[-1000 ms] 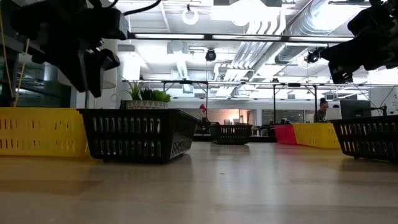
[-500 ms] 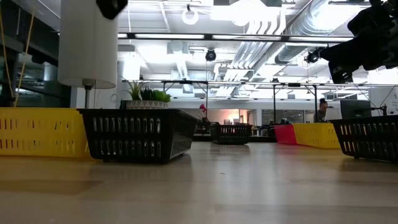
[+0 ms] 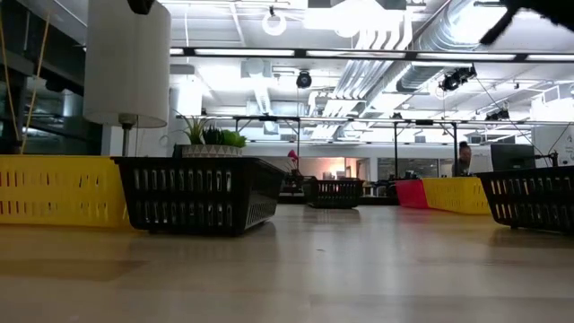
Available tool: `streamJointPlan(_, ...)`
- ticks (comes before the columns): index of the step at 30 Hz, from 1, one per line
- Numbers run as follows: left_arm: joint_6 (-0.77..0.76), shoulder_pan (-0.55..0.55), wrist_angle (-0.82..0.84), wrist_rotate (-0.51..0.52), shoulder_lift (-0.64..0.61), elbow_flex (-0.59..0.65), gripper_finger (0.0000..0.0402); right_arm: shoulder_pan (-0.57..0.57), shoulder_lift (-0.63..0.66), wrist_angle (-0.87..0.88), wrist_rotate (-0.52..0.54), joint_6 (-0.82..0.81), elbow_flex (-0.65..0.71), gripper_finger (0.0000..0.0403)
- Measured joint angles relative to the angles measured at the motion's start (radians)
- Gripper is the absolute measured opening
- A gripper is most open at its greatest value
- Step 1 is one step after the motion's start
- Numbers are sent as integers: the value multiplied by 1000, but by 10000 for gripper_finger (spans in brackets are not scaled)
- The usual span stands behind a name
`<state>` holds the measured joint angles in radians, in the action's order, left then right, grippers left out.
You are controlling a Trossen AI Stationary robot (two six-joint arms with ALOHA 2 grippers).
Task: Stack baskets by color
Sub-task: Stack the top yellow bin on the middle yellow bin
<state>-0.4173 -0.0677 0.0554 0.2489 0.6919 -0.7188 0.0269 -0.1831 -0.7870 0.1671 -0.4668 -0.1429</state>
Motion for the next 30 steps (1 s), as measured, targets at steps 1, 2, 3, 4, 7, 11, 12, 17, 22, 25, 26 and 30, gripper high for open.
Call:
streamJointPlan(1,-5,0,-22,2,-5,14,190,0,-48,29,-14,-1,-43,0)
streamJointPlan(2,-11,0,-34,2,-10,24,190,0,-97,72,-15,-4,-84,0)
streamJointPlan(3,-18,1,-33,5,-14,28,190,0,-150,128,-7,-5,-128,0)
streamJointPlan(4,-19,2,-37,6,-17,29,190,0,-200,198,10,-13,-181,0)
streamJointPlan(7,-26,2,-56,4,-21,28,190,-5,-333,515,92,-80,-346,1)
streamJointPlan(11,-12,2,-63,-7,-43,28,190,-35,-500,1069,187,-306,-542,18)
streamJointPlan(12,-5,3,-57,-7,-49,28,190,-43,-542,1168,185,-332,-573,27)
streamJointPlan(17,27,2,-51,-4,-57,28,190,-91,-715,1433,230,-449,-657,58)
streamJointPlan(22,28,3,-48,-3,-58,28,190,-130,-811,1510,240,-546,-676,59)
streamJointPlan(25,31,3,-48,-2,-58,28,190,-144,-852,1529,237,-540,-676,59)
streamJointPlan(26,36,3,-48,-2,-58,28,190,-149,-862,1540,240,-533,-676,59)
streamJointPlan(30,43,2,-48,-2,-58,28,190,-159,-897,1551,230,-521,-676,59)
